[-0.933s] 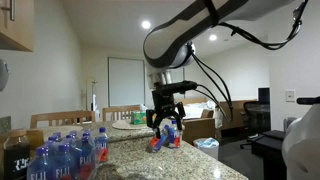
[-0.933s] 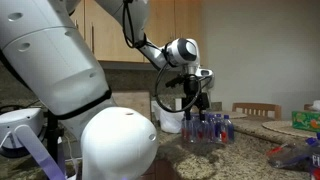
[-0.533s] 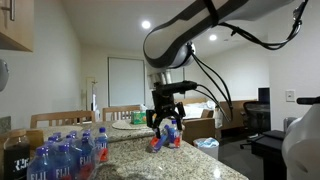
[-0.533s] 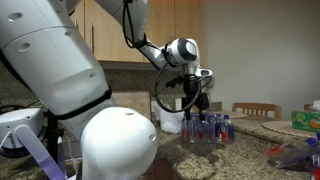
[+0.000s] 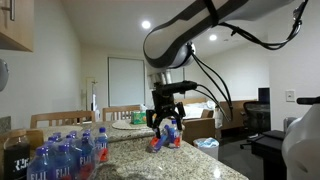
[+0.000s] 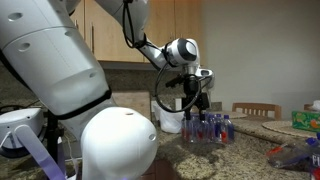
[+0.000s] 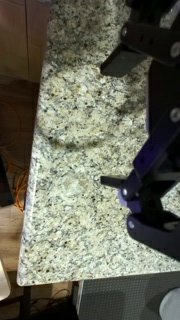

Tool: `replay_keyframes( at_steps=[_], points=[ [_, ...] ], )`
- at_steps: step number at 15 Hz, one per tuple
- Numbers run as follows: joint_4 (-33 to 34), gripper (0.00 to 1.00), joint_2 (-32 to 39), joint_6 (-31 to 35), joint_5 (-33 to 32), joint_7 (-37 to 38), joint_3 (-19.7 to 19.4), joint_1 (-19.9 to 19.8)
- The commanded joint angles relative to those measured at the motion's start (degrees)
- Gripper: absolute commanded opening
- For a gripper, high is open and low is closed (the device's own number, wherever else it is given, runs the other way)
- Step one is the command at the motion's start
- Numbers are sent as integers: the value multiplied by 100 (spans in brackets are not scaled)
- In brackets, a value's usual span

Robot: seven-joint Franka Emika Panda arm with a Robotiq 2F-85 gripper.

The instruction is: Put three bottles of water a step above

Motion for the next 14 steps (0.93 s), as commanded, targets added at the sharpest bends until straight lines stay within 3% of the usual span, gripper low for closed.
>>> replay_keyframes(
  at_steps=[1, 14],
  points=[
    [8, 100, 10, -11, -33, 29, -64, 72],
    [-40, 100, -30, 322, -62, 277, -39, 12]
  ],
)
